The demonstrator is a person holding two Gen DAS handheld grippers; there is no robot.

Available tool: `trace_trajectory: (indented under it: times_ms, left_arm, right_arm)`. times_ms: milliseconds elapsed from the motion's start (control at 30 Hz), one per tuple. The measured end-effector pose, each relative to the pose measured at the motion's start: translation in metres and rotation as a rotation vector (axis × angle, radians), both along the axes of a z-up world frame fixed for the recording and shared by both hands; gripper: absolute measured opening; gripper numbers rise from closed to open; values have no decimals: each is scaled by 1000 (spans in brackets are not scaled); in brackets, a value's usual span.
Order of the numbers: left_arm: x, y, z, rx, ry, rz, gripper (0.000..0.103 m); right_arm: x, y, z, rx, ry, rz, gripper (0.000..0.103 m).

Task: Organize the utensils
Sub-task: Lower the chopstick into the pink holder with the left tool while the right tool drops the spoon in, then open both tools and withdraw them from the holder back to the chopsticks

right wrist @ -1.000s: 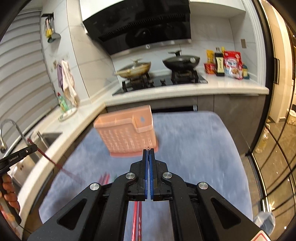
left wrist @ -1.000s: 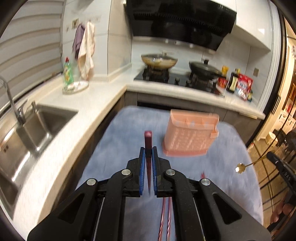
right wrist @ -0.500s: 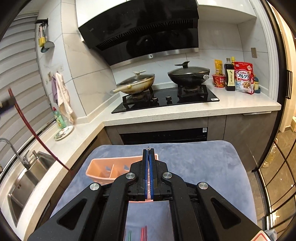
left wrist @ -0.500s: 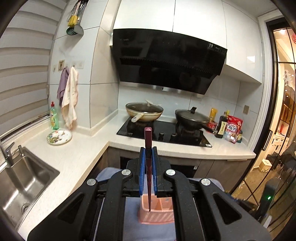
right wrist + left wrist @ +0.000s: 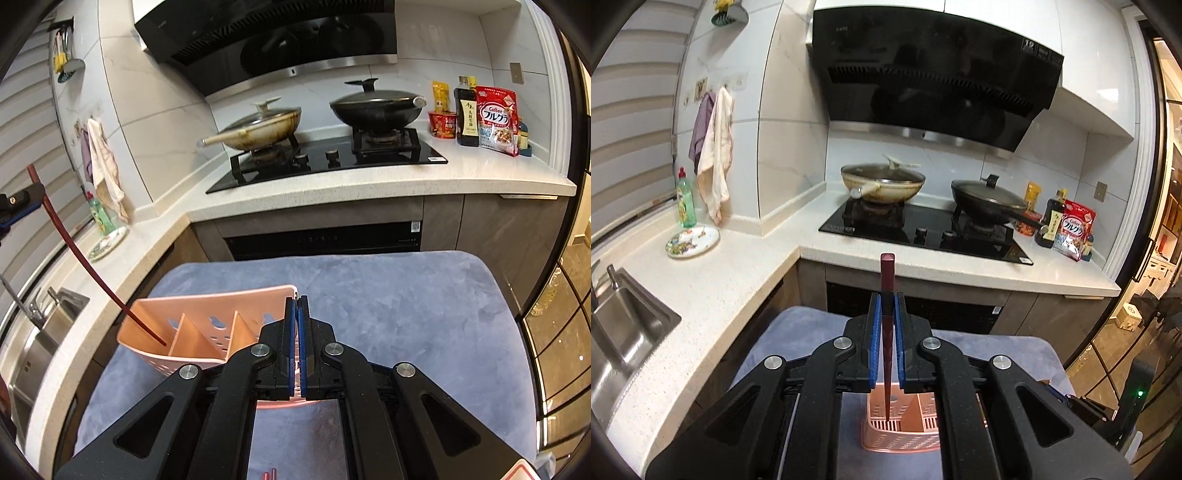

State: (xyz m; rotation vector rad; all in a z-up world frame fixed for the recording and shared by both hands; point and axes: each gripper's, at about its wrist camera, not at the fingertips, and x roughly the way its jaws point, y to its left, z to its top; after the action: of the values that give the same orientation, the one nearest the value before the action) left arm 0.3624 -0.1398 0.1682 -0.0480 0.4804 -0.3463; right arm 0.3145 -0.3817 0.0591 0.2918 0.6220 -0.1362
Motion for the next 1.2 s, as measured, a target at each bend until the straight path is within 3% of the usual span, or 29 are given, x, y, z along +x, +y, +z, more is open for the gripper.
trace_trajectory:
  times_ms: [200, 367, 433, 500, 833, 1033, 1200]
  left_arm:
    - [7, 9, -17, -23, 66, 12, 9]
    - [-7, 23, -13, -24, 61, 34, 28]
    - [-16, 29, -12, -21, 56, 41, 40]
    - [-31, 37, -11, -12, 47, 51, 43]
    - [-110, 80, -39, 67, 72, 73, 49]
    - [-154, 105, -74, 91, 130, 72, 49]
    - [-186, 121, -105, 109, 186, 77, 49]
  right_arm:
    - [-4, 0, 3, -5, -18, -18, 11]
    - [-26, -1, 16, 4, -46, -19, 20]
    - [-40, 2, 22, -6, -60, -13, 21]
    - [-56, 7, 29, -12, -71, -7, 25]
    - [-154, 46, 27, -55, -69, 39, 35]
    - [-206, 78, 2, -122, -21, 57, 35]
    - [-242, 89, -30, -68, 41, 62, 35]
